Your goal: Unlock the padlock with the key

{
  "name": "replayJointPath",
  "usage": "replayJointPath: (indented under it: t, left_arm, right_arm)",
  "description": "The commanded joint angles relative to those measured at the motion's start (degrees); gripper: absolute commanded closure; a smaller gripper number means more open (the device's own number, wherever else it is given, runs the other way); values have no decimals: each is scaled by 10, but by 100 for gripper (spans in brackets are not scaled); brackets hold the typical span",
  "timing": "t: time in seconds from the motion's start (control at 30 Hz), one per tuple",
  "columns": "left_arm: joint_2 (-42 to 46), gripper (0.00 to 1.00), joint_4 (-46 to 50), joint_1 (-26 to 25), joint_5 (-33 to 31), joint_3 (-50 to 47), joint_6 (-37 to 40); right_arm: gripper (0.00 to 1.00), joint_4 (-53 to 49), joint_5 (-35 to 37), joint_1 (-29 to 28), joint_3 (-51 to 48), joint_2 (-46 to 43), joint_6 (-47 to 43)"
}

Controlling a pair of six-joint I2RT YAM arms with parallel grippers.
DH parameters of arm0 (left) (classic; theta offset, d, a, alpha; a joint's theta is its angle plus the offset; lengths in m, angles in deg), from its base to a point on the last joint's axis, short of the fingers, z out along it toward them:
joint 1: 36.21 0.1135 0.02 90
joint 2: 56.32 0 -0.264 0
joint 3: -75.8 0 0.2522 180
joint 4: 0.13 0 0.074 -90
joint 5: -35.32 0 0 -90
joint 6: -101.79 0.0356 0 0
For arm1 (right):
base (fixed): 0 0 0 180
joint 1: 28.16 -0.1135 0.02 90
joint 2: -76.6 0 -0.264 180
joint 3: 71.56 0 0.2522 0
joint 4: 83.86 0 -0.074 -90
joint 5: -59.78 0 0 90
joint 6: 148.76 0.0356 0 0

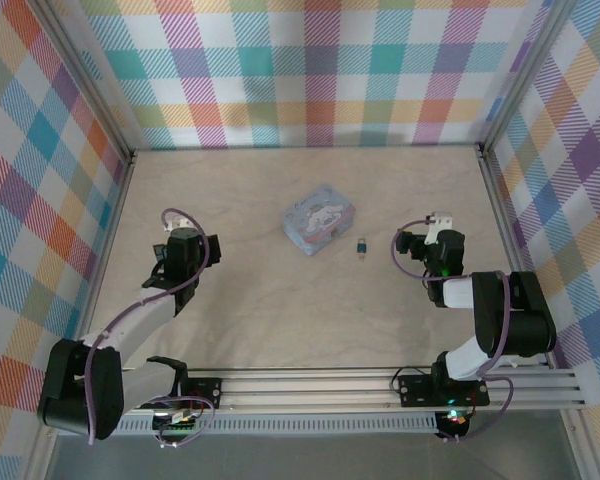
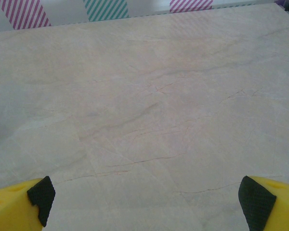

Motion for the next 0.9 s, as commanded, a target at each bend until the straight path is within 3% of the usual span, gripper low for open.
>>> replayJointPath:
  t: [0.0, 0.47, 0.87]
  left_arm:
    - [-15, 0, -41, 9, 16, 10, 24]
    - [-47, 0, -177, 33, 74, -42, 43]
    - [-129, 0, -335, 70, 134, -76, 43]
  right_arm:
    - [0, 9, -7, 3, 7, -1, -4]
    - [0, 9, -7, 2, 7, -1, -3]
    - [0, 9, -7, 1, 7, -1, -5]
